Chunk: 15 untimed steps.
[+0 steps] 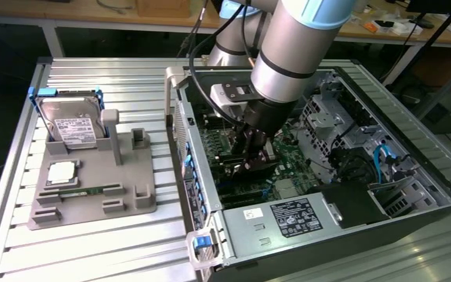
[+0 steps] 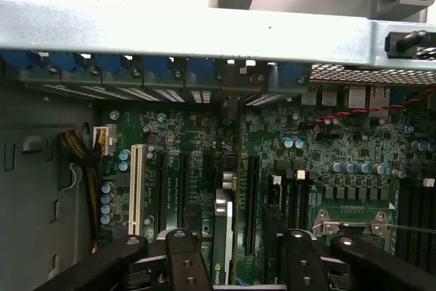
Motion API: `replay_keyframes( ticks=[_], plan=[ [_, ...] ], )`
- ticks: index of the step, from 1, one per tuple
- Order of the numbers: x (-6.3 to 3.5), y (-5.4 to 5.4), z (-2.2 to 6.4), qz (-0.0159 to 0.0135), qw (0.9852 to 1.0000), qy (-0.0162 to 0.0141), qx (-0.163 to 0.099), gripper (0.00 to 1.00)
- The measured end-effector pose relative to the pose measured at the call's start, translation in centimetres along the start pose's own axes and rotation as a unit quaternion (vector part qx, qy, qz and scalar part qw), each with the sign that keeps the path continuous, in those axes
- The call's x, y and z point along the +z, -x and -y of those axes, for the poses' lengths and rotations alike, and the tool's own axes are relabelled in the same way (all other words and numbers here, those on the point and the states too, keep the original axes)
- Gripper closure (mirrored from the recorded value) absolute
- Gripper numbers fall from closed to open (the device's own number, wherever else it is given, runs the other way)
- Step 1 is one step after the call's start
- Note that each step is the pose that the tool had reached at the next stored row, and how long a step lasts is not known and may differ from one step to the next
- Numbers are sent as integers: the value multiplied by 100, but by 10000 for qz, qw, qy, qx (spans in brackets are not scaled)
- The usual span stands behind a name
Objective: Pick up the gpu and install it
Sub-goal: 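Press down on the gpu until it lock into place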
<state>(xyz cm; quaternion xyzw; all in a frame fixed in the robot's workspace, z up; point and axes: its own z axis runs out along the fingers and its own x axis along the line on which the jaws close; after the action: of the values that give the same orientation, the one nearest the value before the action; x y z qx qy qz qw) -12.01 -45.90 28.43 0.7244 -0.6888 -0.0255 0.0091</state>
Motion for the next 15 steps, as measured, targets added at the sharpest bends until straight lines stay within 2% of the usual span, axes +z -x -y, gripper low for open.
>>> replay_keyframes(
  ticks=[8, 9, 10, 13, 14, 15],
  plan=[
    [0, 0, 0, 0, 10000, 0, 0, 53],
    [0, 0, 0, 0, 10000, 0, 0, 60],
    [0, 0, 0, 0, 10000, 0, 0, 60],
    [0, 0, 0, 0, 10000, 0, 0, 78],
    [0, 0, 0, 0, 10000, 0, 0, 78],
    [0, 0, 0, 0, 10000, 0, 0, 84]
  ],
)
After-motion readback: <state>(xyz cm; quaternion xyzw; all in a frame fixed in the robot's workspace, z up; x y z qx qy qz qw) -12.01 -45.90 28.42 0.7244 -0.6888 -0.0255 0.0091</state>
